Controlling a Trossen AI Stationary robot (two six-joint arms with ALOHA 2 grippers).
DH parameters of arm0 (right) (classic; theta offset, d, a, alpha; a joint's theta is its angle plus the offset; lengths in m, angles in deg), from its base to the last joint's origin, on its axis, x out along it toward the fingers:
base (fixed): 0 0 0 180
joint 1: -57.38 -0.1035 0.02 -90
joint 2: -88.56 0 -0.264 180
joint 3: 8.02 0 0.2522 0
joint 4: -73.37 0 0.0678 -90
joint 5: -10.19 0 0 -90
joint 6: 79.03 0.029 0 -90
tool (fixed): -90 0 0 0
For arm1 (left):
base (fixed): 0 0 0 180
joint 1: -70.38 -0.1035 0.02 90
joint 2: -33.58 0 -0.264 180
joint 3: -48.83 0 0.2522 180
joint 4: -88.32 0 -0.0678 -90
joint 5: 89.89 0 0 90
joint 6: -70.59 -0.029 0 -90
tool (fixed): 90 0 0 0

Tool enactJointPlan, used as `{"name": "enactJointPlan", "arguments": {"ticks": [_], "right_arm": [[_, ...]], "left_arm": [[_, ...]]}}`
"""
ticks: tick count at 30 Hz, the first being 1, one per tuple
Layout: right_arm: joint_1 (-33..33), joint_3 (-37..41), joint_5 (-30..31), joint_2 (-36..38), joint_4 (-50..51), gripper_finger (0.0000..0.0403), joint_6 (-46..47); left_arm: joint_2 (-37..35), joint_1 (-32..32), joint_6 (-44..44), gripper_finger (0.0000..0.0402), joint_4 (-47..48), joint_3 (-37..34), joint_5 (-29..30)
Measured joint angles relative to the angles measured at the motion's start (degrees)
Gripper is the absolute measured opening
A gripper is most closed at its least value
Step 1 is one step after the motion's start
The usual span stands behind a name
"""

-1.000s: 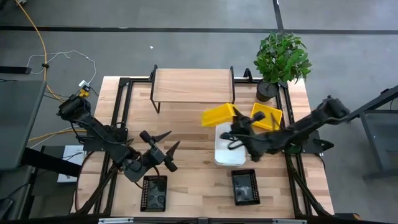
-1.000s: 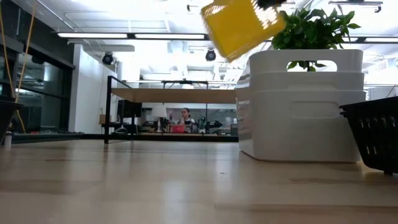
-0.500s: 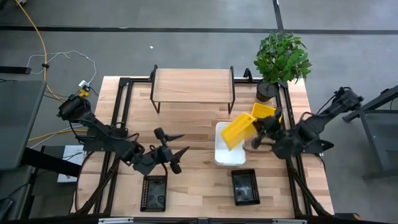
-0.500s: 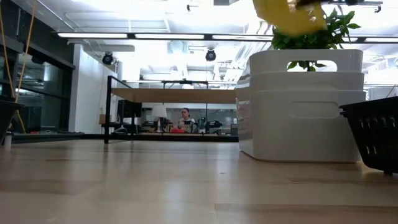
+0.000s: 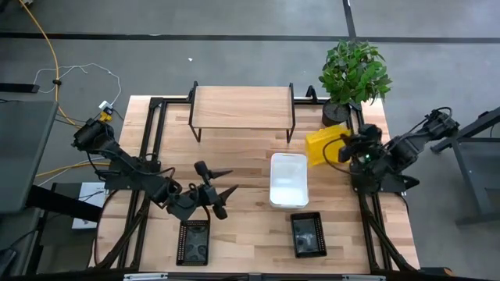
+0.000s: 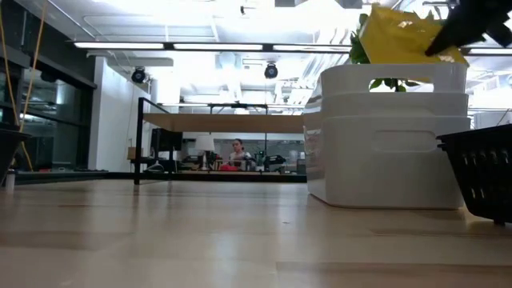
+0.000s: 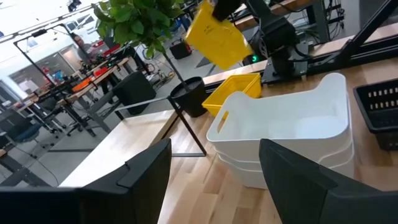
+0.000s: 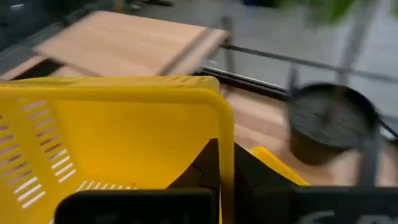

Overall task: Stack baskets on shelf by color
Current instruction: Stack the bottom yellow bin on the yellow bins

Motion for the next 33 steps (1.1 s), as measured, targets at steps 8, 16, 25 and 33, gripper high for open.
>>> {"name": "enactJointPlan", "arguments": {"ticks": [8, 16, 25, 33], "right_arm": [[10.34, 3.77, -5.99, -0.12, 4.17, 0.0000, 5.83], [22.08, 12.49, -13.24, 2.83, 3.33, 0.0000, 6.52], [28.15, 13.16, -14.00, 0.60, -1.35, 0.0000, 7.59], [32.92, 7.69, -18.54, -3.96, -0.53, 0.0000, 2.44]], "left_arm": [[0.00, 0.04, -0.20, 0.0229, 0.00, 0.00, -0.62], [0.00, 0.04, -0.76, 0.0229, 0.00, 0.00, -0.66], [0.02, 0.04, -2.55, 0.0229, -0.02, 0.00, -0.69], [-0.58, 0.15, -5.07, 0.0229, -0.22, -0.04, -0.79]]}}
